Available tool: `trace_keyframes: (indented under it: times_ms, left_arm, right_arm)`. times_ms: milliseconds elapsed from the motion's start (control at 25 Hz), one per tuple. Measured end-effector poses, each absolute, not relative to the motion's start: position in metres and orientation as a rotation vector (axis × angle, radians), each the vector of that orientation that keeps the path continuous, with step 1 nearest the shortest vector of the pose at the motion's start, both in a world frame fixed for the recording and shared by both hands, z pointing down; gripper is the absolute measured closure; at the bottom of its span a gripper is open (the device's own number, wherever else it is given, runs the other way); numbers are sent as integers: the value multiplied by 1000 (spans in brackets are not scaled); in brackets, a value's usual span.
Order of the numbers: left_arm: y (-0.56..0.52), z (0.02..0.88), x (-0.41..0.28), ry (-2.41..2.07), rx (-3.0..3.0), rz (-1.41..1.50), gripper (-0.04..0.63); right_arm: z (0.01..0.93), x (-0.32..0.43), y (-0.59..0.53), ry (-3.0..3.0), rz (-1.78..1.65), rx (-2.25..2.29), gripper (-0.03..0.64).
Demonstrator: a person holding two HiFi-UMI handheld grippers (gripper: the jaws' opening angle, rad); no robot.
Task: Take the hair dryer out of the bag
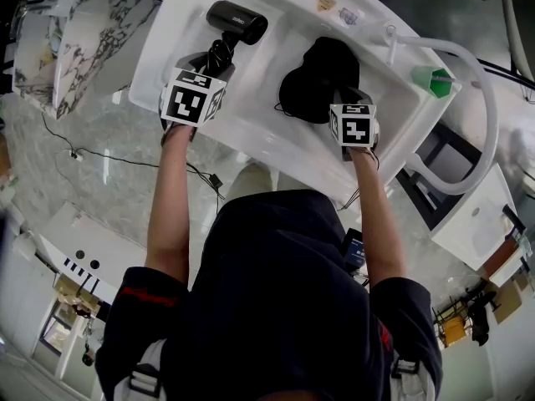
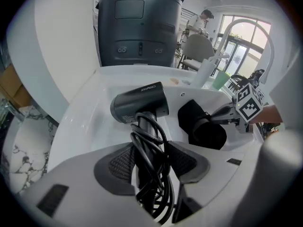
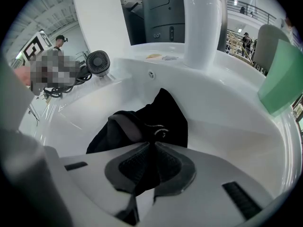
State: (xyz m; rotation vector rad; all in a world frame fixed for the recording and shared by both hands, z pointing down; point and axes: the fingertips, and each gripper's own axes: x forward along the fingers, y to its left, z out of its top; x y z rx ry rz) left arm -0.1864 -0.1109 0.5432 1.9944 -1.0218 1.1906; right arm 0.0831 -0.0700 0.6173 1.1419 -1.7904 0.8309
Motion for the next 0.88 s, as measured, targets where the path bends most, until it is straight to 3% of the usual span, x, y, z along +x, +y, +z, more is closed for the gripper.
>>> trace_keyframes:
  times_ms: [880]
  left_arm:
    - [-135,557,-198,-1179,1964,1348,377]
  right_arm:
    - [625,78,-72,-1771,830,1104,566]
